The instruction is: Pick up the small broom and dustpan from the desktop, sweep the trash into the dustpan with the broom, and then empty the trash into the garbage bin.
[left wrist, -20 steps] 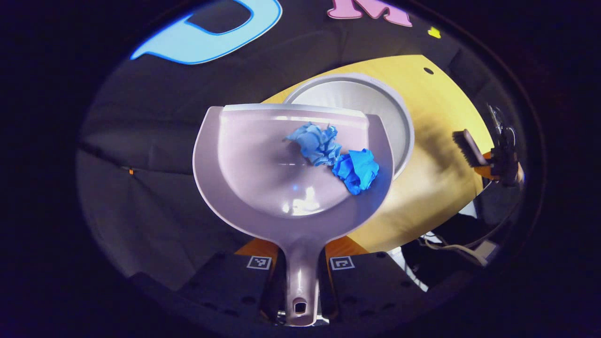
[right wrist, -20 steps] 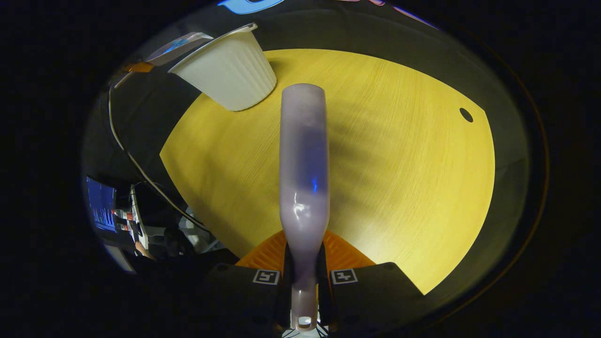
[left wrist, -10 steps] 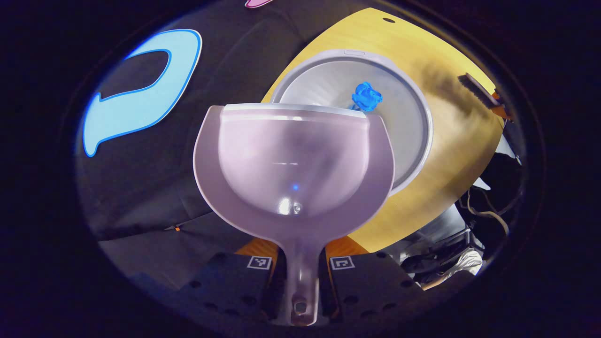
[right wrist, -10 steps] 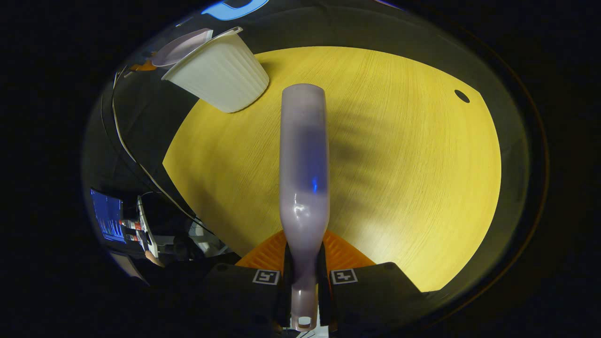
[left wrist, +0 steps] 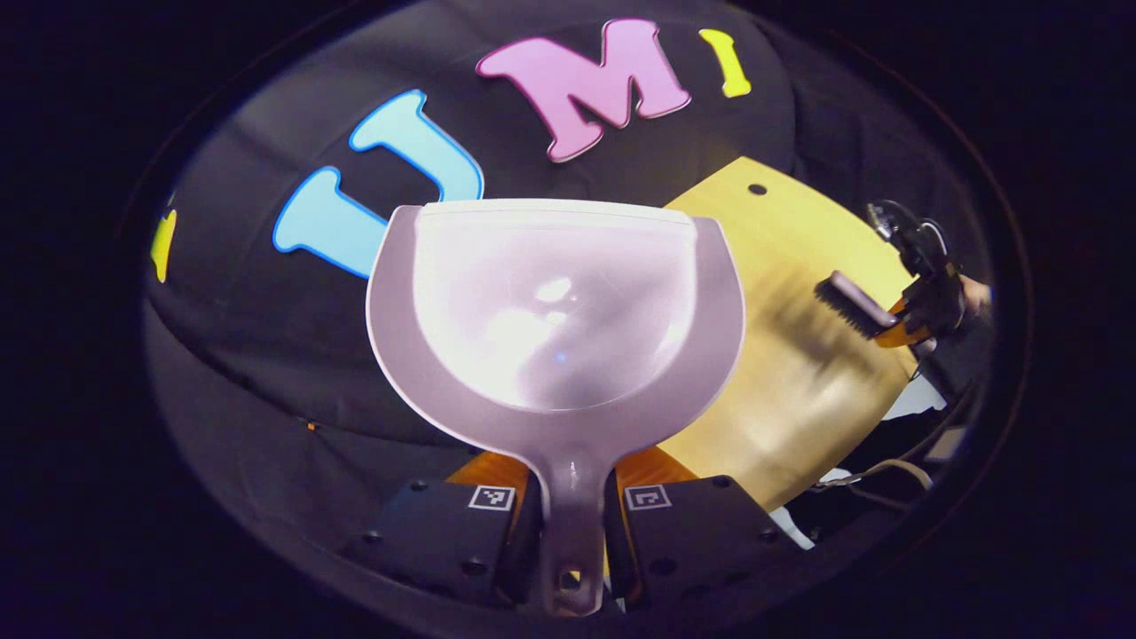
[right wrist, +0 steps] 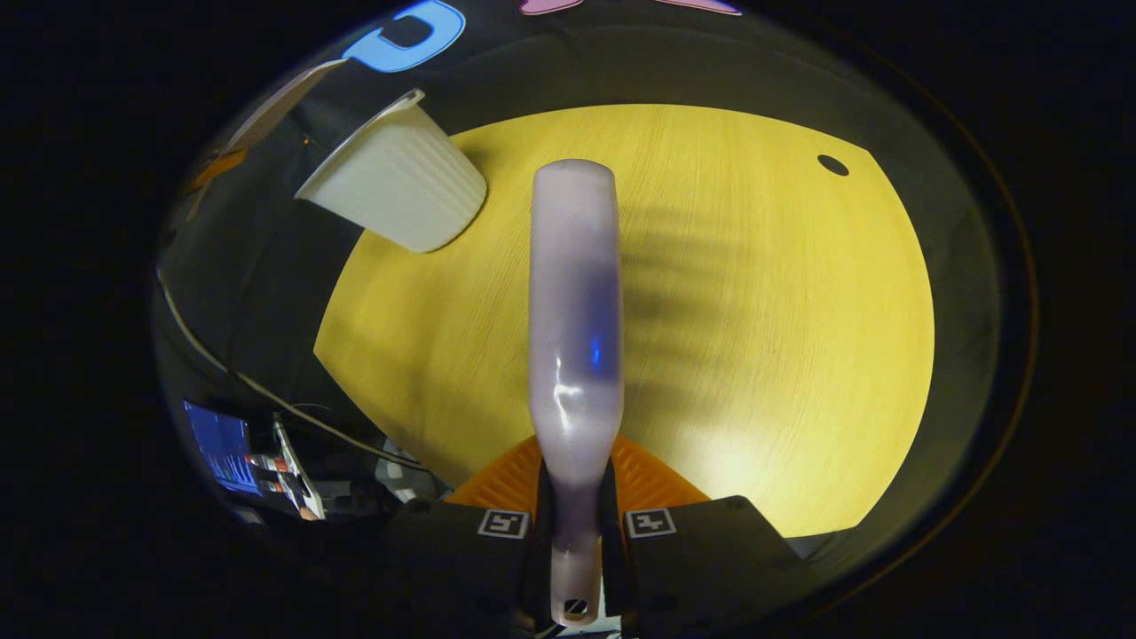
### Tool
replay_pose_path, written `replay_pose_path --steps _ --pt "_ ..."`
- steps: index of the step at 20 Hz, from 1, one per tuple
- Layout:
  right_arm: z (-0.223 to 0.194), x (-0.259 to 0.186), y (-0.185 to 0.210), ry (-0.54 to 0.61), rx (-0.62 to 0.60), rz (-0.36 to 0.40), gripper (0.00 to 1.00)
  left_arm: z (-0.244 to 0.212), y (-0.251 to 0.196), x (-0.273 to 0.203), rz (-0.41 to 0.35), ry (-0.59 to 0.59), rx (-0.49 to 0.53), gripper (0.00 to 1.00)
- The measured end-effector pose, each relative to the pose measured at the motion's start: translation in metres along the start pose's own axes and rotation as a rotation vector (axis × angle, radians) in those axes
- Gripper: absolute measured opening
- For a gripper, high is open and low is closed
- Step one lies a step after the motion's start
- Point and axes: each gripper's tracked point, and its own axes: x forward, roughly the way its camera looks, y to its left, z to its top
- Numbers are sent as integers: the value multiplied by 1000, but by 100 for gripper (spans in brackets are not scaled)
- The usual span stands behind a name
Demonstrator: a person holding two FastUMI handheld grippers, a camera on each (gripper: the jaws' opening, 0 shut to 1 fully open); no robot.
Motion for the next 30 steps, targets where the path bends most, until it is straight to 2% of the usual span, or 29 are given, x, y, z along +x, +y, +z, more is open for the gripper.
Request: replay_pose_path --steps 4,6,8,11,13,15,18,22,27,30 --pt "-9 -17 -22 3 15 -78 25 0 -160 11 -295 -132 -179 29" --pt "-10 -16 -33 -15 48 -104 25 4 -222 34 -372 -141 -284 29" --pt "-12 -9 -40 -28 112 -126 25 2 -264 69 -395 -107 -355 28" --pt "-9 21 -41 -30 231 -125 25 -23 -303 131 -355 7 -466 29" --pt "-9 42 -37 -5 242 -105 25 -39 -314 181 -332 84 -550 29" --pt "-13 60 -43 51 194 -143 25 -62 -319 217 -332 194 -626 29" --pt "-13 58 -45 113 147 -204 25 -78 -322 248 -313 302 -637 30" --pt "-11 48 -43 148 153 -239 26 -80 -334 261 -334 365 -680 29" --pt "-6 56 -33 191 225 -239 25 -80 -329 249 -337 416 -678 29" --pt "-2 61 -31 228 258 -231 25 -83 -328 251 -346 428 -641 30"
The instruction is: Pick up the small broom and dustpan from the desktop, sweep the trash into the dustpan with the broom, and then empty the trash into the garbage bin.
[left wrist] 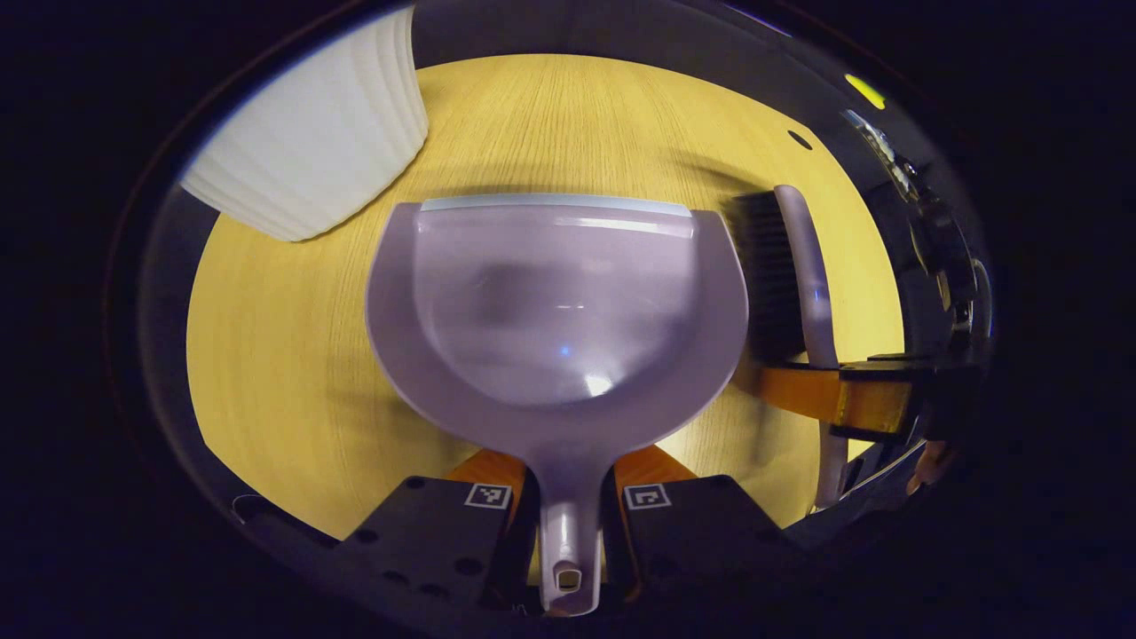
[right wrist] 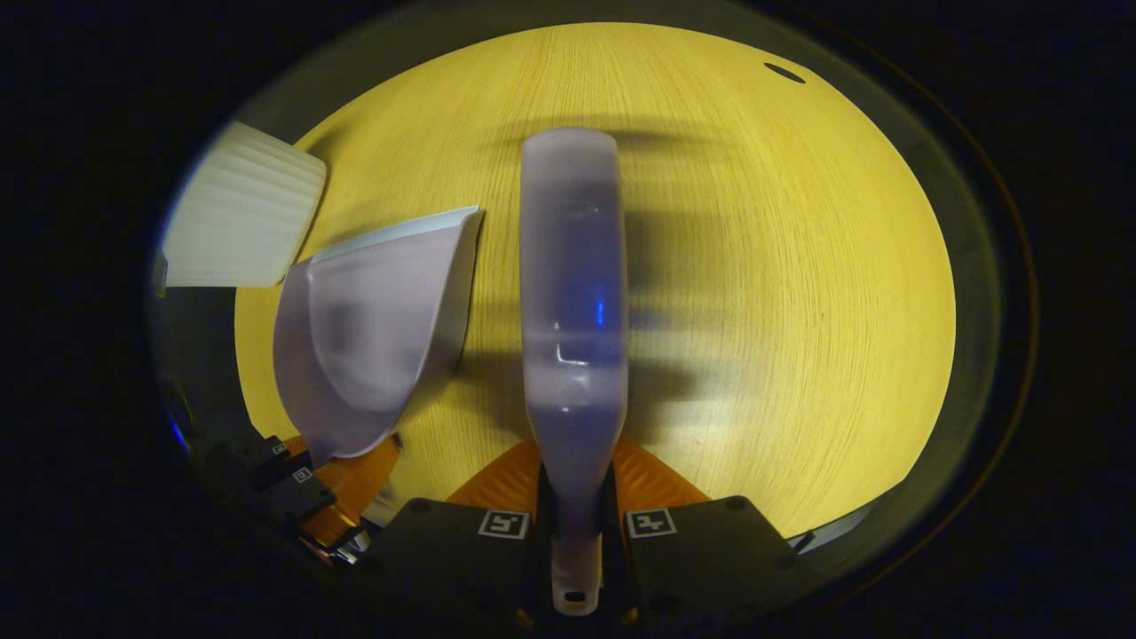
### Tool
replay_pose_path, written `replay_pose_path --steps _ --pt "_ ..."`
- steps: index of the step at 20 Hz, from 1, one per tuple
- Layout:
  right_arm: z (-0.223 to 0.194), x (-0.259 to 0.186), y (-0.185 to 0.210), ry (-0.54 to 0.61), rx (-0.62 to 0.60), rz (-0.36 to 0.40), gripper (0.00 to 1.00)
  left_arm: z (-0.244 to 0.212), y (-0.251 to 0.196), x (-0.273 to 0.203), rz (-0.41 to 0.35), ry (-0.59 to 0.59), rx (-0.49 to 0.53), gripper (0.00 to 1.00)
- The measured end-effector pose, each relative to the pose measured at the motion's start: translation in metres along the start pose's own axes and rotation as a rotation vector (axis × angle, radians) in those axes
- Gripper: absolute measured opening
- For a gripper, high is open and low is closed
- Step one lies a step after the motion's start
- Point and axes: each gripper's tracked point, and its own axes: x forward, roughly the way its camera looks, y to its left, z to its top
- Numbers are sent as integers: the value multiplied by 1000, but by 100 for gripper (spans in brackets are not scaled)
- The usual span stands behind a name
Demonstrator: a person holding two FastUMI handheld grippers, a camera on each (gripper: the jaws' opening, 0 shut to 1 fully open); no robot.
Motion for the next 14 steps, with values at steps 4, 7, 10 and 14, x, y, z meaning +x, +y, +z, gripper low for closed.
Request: replay_pose_path --steps 4,7,10,14 --pt "0 -8 -3 1 -15 9 28 3 -2 -3 -18 3 0 31" --pt "10 -16 0 -34 -39 45 51 7 0 -6 0 -11 -16 75" --pt "10 -23 -4 -82 -58 33 100 4 -5 -18 -11 -13 -35 81" --pt "12 -54 -8 -183 -29 60 90 6 -11 -53 -9 -101 -39 81"
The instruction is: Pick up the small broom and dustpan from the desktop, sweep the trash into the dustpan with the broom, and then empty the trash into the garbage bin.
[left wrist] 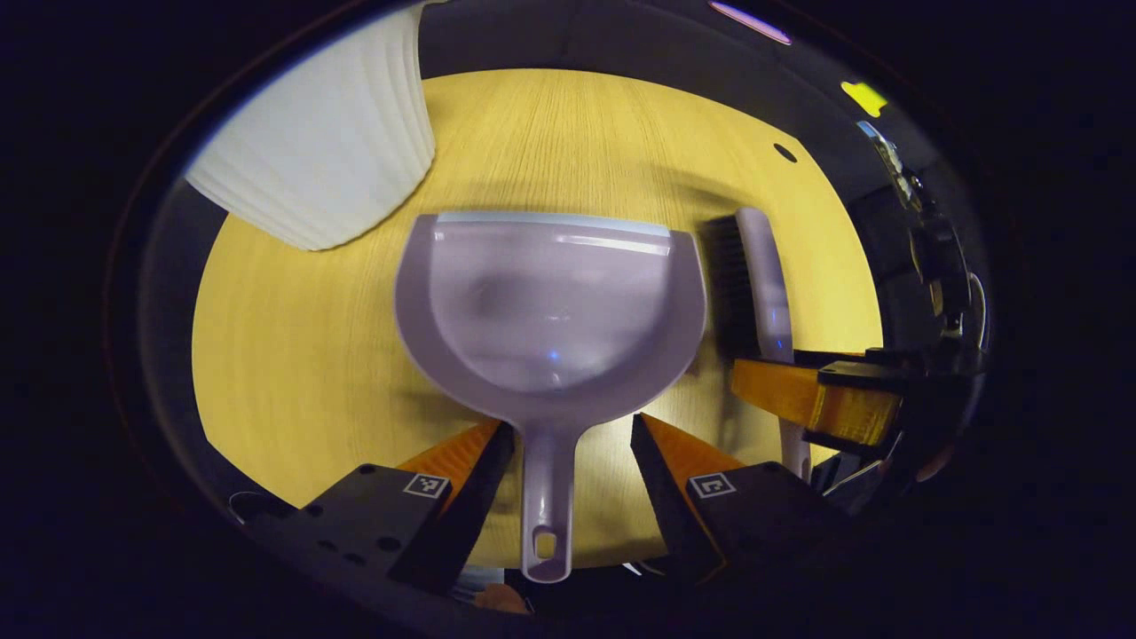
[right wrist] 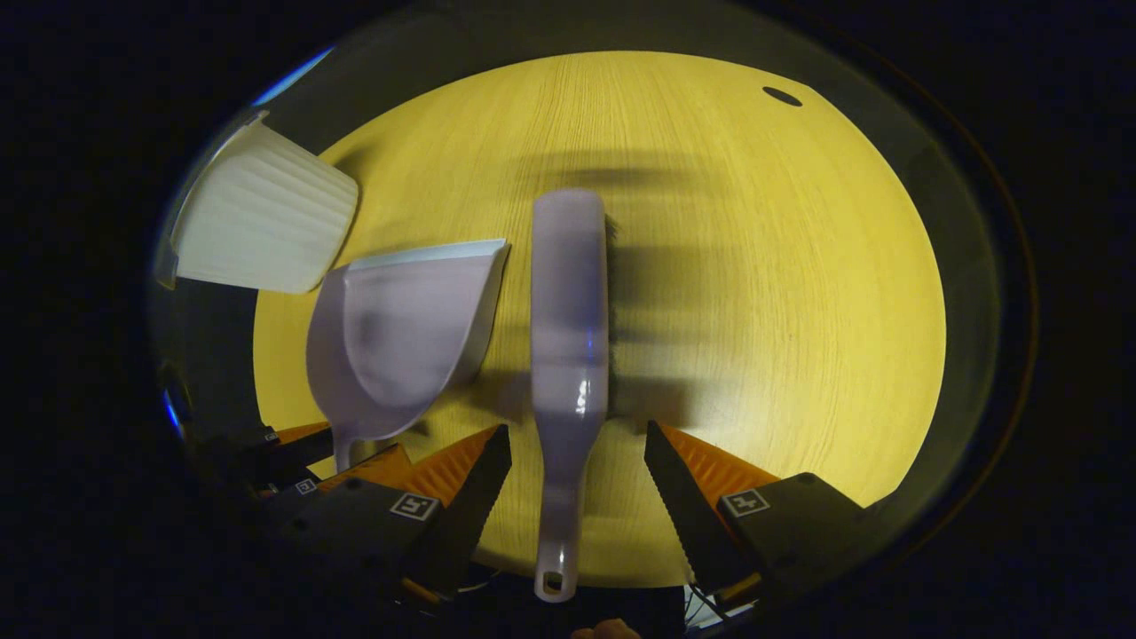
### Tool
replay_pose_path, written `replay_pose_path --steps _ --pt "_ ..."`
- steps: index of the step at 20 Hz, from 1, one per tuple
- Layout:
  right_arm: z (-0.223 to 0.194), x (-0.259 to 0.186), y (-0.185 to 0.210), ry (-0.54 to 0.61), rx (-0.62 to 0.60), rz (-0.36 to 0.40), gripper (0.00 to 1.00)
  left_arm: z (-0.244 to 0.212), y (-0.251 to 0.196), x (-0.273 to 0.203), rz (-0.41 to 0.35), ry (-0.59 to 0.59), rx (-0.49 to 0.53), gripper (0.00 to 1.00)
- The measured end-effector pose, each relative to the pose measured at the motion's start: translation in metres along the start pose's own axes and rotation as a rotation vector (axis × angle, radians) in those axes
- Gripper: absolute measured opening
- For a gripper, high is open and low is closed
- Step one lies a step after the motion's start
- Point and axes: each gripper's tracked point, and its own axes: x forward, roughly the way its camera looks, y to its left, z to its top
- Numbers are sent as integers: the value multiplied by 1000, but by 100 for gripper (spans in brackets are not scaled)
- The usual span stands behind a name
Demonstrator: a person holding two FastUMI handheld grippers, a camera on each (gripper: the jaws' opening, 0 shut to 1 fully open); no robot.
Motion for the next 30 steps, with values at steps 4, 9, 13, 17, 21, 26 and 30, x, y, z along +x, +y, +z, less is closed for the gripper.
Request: replay_pose_path --steps 4,9,13,17,21,26,30 --pt "7 -67 2 -208 45 15 99 1 -4 -64 -49 -175 -8 81" --pt "13 -217 23 -769 274 154 89 -2 1 -175 -55 -668 -1 81" --pt "-11 -311 32 -1087 187 110 97 -25 6 -258 -16 -1033 74 80" --pt "-40 -379 69 -1330 -36 58 98 -58 1 -298 -43 -1134 128 80" --pt "-64 -417 101 -1481 -198 4 97 -70 -1 -305 -24 -1169 163 80" --pt "-73 -423 111 -1519 -246 -37 96 -93 -3 -313 -5 -1177 168 79" --pt "-80 -429 115 -1559 -281 -69 96 -95 4 -310 16 -1177 136 79"
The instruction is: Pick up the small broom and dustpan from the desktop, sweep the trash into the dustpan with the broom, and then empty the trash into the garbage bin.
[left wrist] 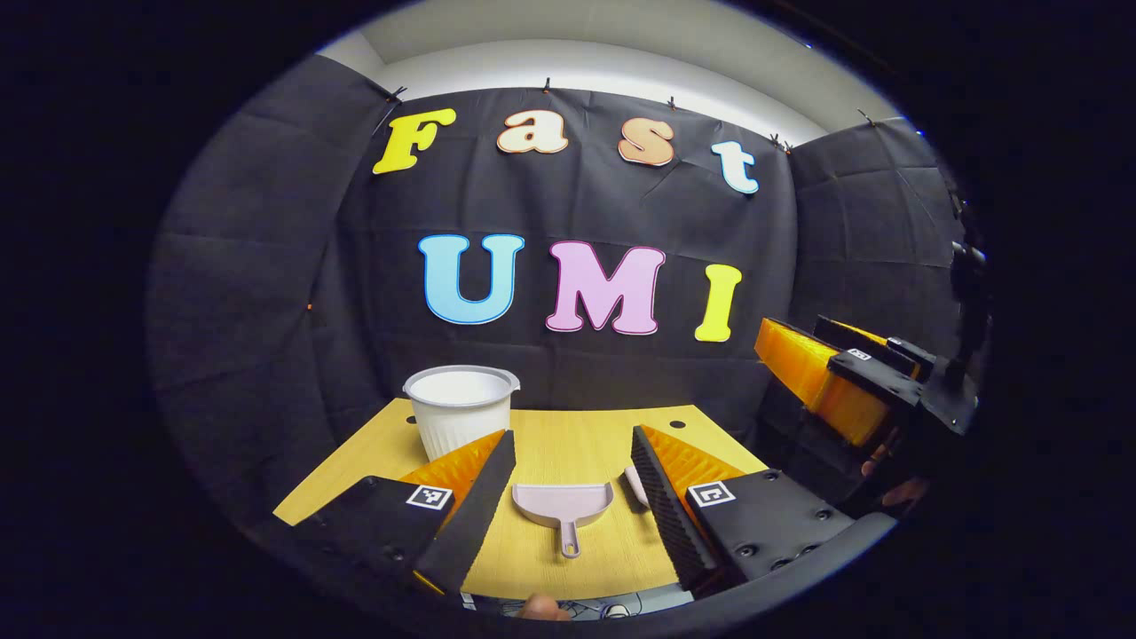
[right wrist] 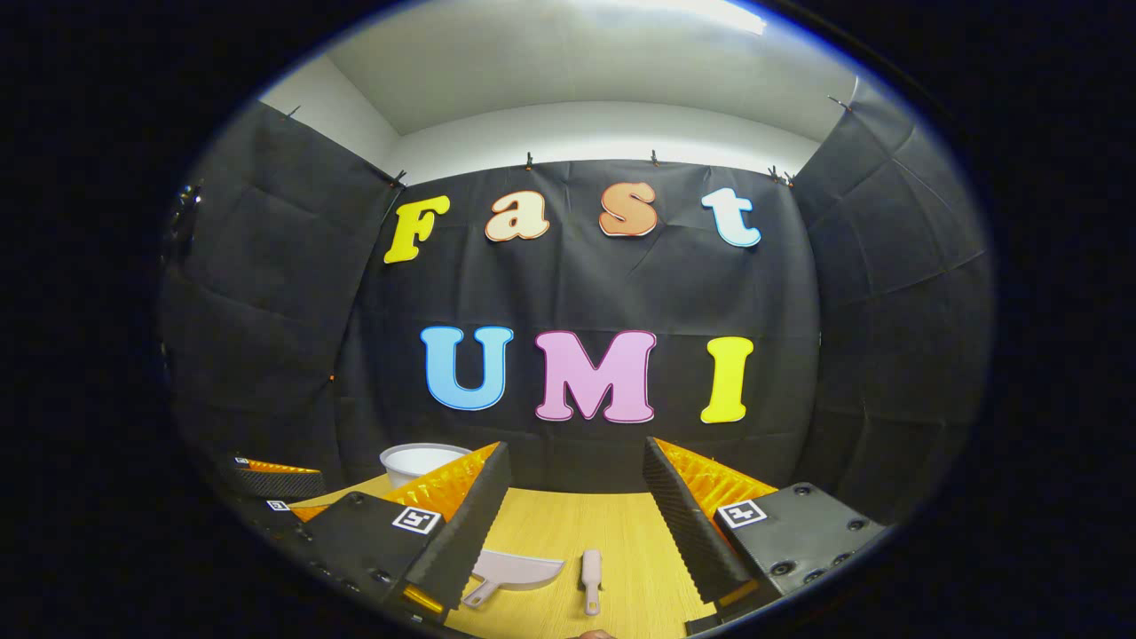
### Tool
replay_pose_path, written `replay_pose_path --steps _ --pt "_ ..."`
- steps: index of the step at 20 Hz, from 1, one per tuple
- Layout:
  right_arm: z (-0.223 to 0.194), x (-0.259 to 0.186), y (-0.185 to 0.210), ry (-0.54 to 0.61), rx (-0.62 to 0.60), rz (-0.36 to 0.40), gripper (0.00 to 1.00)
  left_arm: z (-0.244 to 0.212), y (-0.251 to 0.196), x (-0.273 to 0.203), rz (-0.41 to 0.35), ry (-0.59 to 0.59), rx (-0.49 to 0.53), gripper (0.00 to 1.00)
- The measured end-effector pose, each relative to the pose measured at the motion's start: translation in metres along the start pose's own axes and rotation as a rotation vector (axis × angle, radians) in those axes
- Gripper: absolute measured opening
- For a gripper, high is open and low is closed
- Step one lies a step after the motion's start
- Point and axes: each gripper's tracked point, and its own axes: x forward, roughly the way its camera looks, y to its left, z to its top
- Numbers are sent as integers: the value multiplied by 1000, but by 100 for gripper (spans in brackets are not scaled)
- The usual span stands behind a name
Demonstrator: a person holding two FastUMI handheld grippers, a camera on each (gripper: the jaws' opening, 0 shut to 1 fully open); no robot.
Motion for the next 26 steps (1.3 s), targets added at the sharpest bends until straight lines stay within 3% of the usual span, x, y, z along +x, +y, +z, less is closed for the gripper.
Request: replay_pose_path --steps 1,2,3,5,6,7,10,12,14,15,18,19,25,26 --pt "1 1 -1 -7 -46 -1 88 -1 3 1 17 9 -2 78" --pt "4 0 -3 -21 -85 -4 88 -2 2 0 17 12 -9 78" --pt "6 2 0 -26 -106 8 96 -1 1 0 11 12 -21 79" --pt "5 7 5 -20 -98 15 92 -2 1 3 4 18 -44 79" --pt "3 8 3 -10 -81 8 99 -5 2 4 2 26 -55 79" --pt "3 8 -2 -5 -76 -7 100 -6 1 5 -3 33 -66 79" --pt "5 9 -12 -19 -129 -32 96 -13 -8 7 -43 51 -88 79" --pt "-1 9 -10 -8 -120 -27 100 -21 -12 7 -58 73 -117 79" --pt "-7 9 -11 14 -103 -27 96 -22 -17 7 -67 84 -140 77" --pt "-9 10 -11 18 -100 -26 100 -24 -17 7 -68 88 -143 79" --pt "-4 10 -15 16 -96 -24 96 -22 -13 8 -58 83 -121 79" --pt "-4 11 -15 15 -90 -23 100 -25 -12 8 -54 89 -104 78" --pt "-4 11 -12 20 -82 -15 100 -28 -11 5 -42 83 -105 79" --pt "-6 10 -11 27 -84 -11 96 -26 -11 6 -42 79 -98 79"
